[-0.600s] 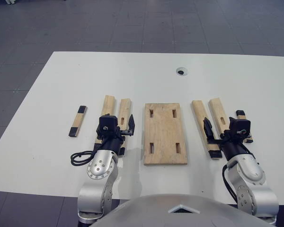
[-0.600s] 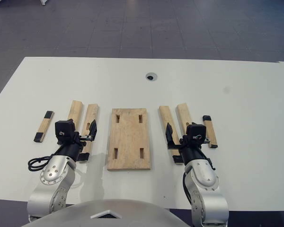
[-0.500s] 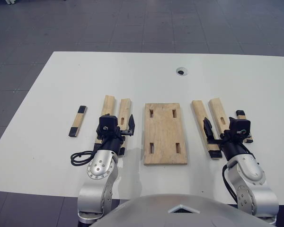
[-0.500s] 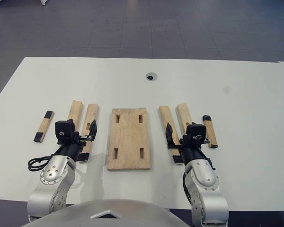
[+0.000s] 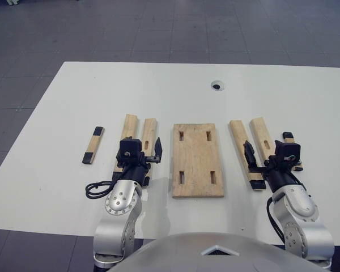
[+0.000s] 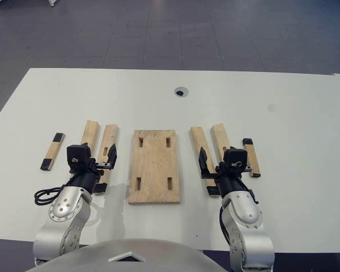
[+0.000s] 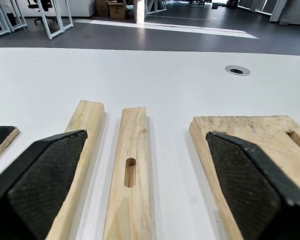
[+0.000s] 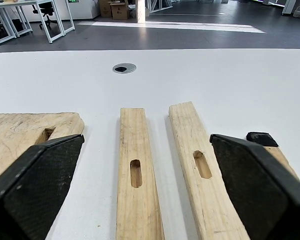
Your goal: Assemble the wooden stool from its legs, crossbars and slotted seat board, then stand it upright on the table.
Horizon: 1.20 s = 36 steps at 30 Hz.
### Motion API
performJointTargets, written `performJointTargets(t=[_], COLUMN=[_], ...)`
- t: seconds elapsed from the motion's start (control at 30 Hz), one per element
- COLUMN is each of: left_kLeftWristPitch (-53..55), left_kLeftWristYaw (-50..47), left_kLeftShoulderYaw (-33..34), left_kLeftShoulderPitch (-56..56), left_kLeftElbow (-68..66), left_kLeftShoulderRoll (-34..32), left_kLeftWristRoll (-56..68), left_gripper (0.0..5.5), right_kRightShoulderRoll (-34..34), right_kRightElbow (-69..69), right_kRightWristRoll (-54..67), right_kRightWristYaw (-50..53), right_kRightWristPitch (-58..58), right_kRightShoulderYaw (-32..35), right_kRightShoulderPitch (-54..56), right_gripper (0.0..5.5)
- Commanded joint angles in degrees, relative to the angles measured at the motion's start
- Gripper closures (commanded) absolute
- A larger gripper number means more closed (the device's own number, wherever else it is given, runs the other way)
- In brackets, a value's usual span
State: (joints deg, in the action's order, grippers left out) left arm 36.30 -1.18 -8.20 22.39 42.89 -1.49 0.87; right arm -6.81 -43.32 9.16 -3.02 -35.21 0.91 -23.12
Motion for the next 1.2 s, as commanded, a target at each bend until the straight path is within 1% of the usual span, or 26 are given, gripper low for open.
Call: performJointTargets(t=[0.03, 0.1, 0.17, 0.27, 0.33, 0.43, 0.5, 0.57, 0.67, 0.8, 1.0, 1.2], left_kLeftWristPitch=[0.3, 0.3, 0.2, 0.3, 0.2, -0.1, -0.2, -0.4, -0.6, -0.8, -1.1, -1.1], left_kLeftWristYaw=[-1.2, -1.6, -2.0, -1.9, -2.0, -2.3, -2.1, -1.9, -1.9, -1.9, -1.9, -1.8], left_kLeftShoulderYaw=[-0.5, -0.8, -1.1, -1.3, -1.4, -1.4, -1.1, -0.8, -0.6, -0.5, -0.6, -0.7], left_kLeftShoulderPitch=[0.6, 1.0, 1.5, 1.5, 1.7, 2.2, 2.2, 2.4, 2.5, 2.6, 2.5, 2.5], left_kLeftElbow=[0.4, 0.6, 0.9, 0.8, 0.9, 0.9, 0.7, 0.7, 0.6, 0.6, 0.3, 0.3], left_kLeftShoulderRoll=[0.7, 1.0, 1.3, 1.3, 1.5, 1.7, 1.6, 1.5, 1.4, 1.4, 1.5, 1.3], left_kLeftWristRoll=[-0.6, -0.7, -0.9, -1.0, -1.1, -1.3, -1.2, -1.2, -1.2, -1.3, -1.3, -1.3], left_gripper=[1.06, 1.06, 1.06, 1.06, 1.06, 1.06, 1.06, 1.06, 1.06, 1.06, 1.06, 1.06], right_kRightShoulderRoll=[-0.6, -0.7, -0.7, -2.5, -5.8, -11.8, -15.5, -17.9, -19.0, -18.7, -18.6, -19.0], right_kRightElbow=[0.5, 1.3, 1.4, 0.4, 2.5, 10.6, 16.2, 20.2, 23.5, 25.7, 33.8, 37.9], right_kRightWristRoll=[1.8, 3.9, 6.1, 8.9, 10.3, 13.7, 14.0, 13.7, 13.2, 12.6, 11.5, 10.0], right_kRightWristYaw=[-1.6, -2.3, -1.5, -1.0, -3.3, -8.9, -11.1, -12.8, -14.4, -16.3, -18.9, -22.9], right_kRightWristPitch=[-0.9, -1.7, -3.8, -8.4, -10.4, -13.2, -12.5, -11.0, -9.1, -6.9, -1.5, 1.0], right_kRightShoulderYaw=[1.4, 3.9, 7.4, 11.5, 13.7, 18.5, 21.5, 23.0, 23.1, 21.6, 22.0, 18.0], right_kRightShoulderPitch=[1.1, 2.8, 7.4, 13.6, 15.5, 17.6, 18.9, 19.6, 18.6, 14.3, 9.3, 4.7], right_gripper=[0.84, 0.84, 0.84, 0.84, 0.84, 0.84, 0.84, 0.84, 0.84, 0.84, 0.84, 0.84])
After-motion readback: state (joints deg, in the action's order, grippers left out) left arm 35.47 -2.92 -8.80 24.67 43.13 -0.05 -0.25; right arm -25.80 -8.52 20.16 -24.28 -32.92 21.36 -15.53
